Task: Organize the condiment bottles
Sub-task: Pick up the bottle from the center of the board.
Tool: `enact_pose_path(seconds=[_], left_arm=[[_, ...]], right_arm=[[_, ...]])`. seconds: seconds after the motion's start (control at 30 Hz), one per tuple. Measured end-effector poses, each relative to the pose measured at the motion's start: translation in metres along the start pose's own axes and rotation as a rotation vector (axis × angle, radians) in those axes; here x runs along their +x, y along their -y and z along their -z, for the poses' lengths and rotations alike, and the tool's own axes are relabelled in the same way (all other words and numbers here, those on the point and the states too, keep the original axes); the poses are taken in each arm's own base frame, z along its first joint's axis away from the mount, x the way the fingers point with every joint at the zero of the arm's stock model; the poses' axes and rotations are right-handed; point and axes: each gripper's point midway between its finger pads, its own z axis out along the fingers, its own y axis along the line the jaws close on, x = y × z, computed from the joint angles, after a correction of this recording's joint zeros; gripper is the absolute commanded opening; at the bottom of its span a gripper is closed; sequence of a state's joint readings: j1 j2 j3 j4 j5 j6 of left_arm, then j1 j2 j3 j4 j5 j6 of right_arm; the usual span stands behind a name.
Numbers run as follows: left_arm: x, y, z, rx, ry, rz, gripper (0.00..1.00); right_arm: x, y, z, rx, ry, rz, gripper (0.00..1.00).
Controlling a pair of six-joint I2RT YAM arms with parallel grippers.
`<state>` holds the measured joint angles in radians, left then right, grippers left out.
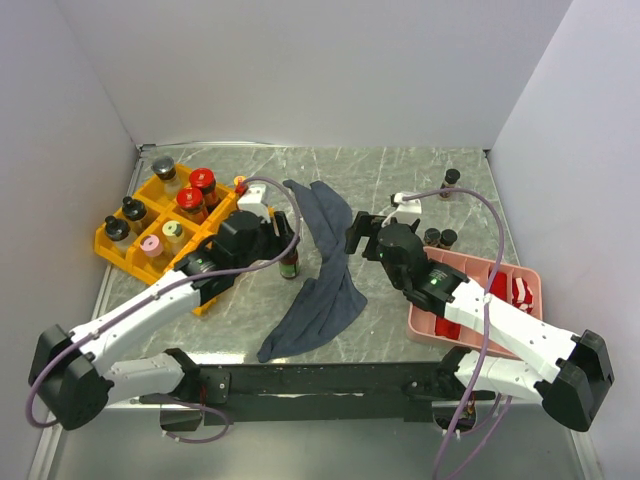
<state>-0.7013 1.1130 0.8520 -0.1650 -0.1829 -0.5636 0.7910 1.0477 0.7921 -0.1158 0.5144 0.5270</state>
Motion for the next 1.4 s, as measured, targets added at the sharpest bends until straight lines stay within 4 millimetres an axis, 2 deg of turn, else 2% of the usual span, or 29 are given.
enact_pose_path(seconds=[0.17,0.3,0.63,0.73,0.77,0.83,0.87,0.97,1.27,1.4], left_arm=[[0.005,0.004,-0.016,-0.024,-0.012,-0.047,0.6],[0.004,0.003,-0.025,-0.052,-0.005,-0.071,0.59],[0.005,-0.003,-0.037,-0.107,0.0,-0.105,0.52],[0.006,-0.003,-0.037,-0.112,0.003,-0.112,0.39],[0.006,-0.003,-0.037,-0.114,0.004,-0.114,0.29],[0.003,-0.004,-0.037,-0.126,0.012,-0.125,0.2],[0.003,-0.004,-0.037,-0.127,0.012,-0.126,0.11],[0.004,-0.005,-0.036,-0.137,0.01,-0.13,0.01],[0.005,-0.009,-0.026,-0.178,-0.033,-0.142,0.01],[-0.008,-0.011,-0.017,-0.217,-0.027,-0.152,0.01]], right_arm=[[0.0,-0.001,0.0,-0.007,0.0,-0.002,1.0],[-0.001,-0.002,0.0,-0.009,0.002,-0.004,1.0],[-0.001,-0.002,0.0,-0.01,0.003,-0.004,1.0],[-0.001,-0.002,0.0,-0.01,0.003,-0.004,1.0],[-0.001,-0.002,0.0,-0.01,0.004,-0.004,1.0],[-0.001,-0.002,0.0,-0.01,0.004,-0.004,1.0],[-0.001,-0.002,0.0,-0.01,0.004,-0.004,1.0],[-0.001,-0.002,0.0,-0.01,0.004,-0.004,1.0],[-0.002,-0.002,0.0,-0.011,0.006,-0.003,1.0],[-0.003,-0.002,0.001,-0.012,0.008,-0.003,1.0]])
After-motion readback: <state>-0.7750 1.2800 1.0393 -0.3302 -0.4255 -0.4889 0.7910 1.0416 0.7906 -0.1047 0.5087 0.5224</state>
